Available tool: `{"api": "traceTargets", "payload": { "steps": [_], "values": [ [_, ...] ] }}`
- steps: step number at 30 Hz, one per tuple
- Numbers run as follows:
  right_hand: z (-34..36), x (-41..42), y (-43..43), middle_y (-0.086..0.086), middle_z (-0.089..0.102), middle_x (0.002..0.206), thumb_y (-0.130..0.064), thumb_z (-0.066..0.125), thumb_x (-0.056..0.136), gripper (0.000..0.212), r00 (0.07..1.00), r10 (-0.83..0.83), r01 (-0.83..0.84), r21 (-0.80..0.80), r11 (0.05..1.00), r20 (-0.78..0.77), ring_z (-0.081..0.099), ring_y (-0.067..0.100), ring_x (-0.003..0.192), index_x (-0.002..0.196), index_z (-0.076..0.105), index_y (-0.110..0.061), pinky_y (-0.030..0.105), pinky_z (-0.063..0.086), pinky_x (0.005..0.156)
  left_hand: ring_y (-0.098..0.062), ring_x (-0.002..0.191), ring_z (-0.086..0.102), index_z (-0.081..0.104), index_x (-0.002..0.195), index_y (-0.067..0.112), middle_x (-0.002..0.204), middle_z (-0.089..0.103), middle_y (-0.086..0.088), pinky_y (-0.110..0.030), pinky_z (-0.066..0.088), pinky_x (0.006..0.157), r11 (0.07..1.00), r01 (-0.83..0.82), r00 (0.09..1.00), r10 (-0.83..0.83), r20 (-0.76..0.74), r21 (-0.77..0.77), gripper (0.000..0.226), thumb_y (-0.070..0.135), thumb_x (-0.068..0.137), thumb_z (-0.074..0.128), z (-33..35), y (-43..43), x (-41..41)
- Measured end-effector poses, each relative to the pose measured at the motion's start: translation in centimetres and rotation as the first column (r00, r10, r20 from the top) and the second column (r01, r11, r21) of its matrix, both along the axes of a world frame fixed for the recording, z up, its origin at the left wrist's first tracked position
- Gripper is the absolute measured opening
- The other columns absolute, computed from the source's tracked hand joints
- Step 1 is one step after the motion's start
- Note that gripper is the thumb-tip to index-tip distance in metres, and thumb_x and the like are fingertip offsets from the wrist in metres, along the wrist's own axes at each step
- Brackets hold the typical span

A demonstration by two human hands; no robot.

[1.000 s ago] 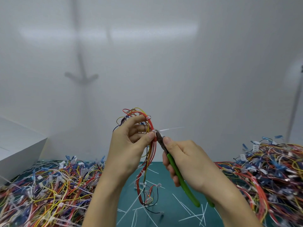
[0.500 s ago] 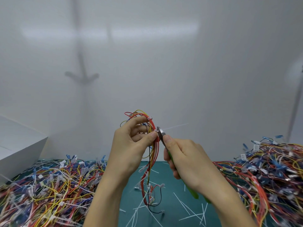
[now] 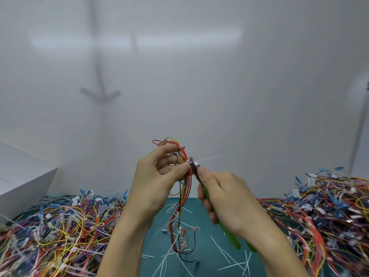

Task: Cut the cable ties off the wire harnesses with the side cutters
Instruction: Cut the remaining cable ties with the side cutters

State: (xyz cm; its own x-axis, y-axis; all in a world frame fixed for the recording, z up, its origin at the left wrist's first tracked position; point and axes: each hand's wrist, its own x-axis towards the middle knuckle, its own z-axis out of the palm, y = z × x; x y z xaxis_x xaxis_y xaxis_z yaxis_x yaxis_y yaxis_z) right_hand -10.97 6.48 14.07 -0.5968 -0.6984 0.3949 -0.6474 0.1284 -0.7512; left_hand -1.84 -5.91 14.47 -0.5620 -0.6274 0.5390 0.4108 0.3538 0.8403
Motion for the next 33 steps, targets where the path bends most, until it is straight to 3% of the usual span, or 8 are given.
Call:
{"api": "traceTargets", "payload": {
  "steps": [6, 18, 26, 30, 33],
  "values": [
    [0.01, 0.01, 0.15, 0.001, 0.054, 0.049, -0.051, 0.038, 0.102, 0.06, 0.988, 0.062, -0.063, -0.002, 0.998, 0.138, 0.051, 0.015, 0.041, 0.058, 0.059, -0.015, 0.03, 0.047, 0.048, -0.022, 0.08, 0.075, 0.066, 0.111, 0.014, 0.091, 0.074, -0.01, -0.033, 0.061, 0.075, 1.0, -0.007, 1.0, 0.008, 0.006, -0.026, 0.034, -0.001, 0.081, 0.073, -0.04, -0.14, 0.03],
    [-0.17, 0.09, -0.06, 0.005, 0.055, 0.052, -0.051, 0.037, 0.102, 0.06, 0.955, 0.127, -0.119, -0.046, 0.992, 0.266, 0.052, 0.021, 0.044, 0.062, 0.06, -0.013, 0.032, 0.05, 0.048, -0.012, 0.069, 0.072, 0.065, 0.103, 0.026, 0.091, 0.072, -0.007, -0.022, 0.058, 0.06, 0.997, -0.038, 0.999, 0.037, -0.01, -0.068, 0.035, -0.001, 0.082, 0.073, 0.12, 0.27, -0.05],
    [-0.03, 0.47, -0.33, 0.01, 0.054, 0.057, -0.047, 0.038, 0.103, 0.058, 0.82, 0.297, -0.238, -0.18, 0.954, 0.489, 0.052, 0.023, 0.045, 0.07, 0.061, -0.007, 0.034, 0.052, 0.048, -0.018, 0.071, 0.074, 0.066, 0.102, 0.024, 0.085, 0.074, -0.002, -0.024, 0.057, 0.059, 0.999, -0.035, 0.998, 0.035, -0.053, -0.004, 0.033, -0.002, 0.083, 0.072, 0.01, -0.07, 0.1],
    [0.05, -0.09, -0.32, 0.008, 0.061, 0.061, -0.055, 0.039, 0.099, 0.061, 0.844, 0.283, -0.196, -0.228, 0.954, 0.457, 0.058, 0.023, 0.051, 0.075, 0.067, -0.006, 0.037, 0.056, 0.056, -0.022, 0.07, 0.074, 0.066, 0.104, 0.021, 0.087, 0.075, -0.006, -0.029, 0.059, 0.059, 0.996, -0.067, 0.996, 0.07, -0.062, 0.063, 0.025, 0.007, 0.084, 0.074, -0.03, -0.01, 0.06],
    [-0.09, -0.49, 0.02, 0.008, 0.069, 0.07, -0.056, 0.058, 0.089, 0.05, 0.88, 0.275, -0.204, -0.214, 0.955, 0.388, 0.06, 0.019, 0.055, 0.082, 0.071, -0.008, 0.039, 0.058, 0.061, -0.022, 0.072, 0.072, 0.066, 0.101, 0.022, 0.09, 0.074, -0.012, -0.025, 0.057, 0.058, 0.987, -0.093, 0.993, 0.101, -0.063, 0.128, 0.021, 0.011, 0.085, 0.074, -0.08, -0.17, 0.09]
  ]
}}
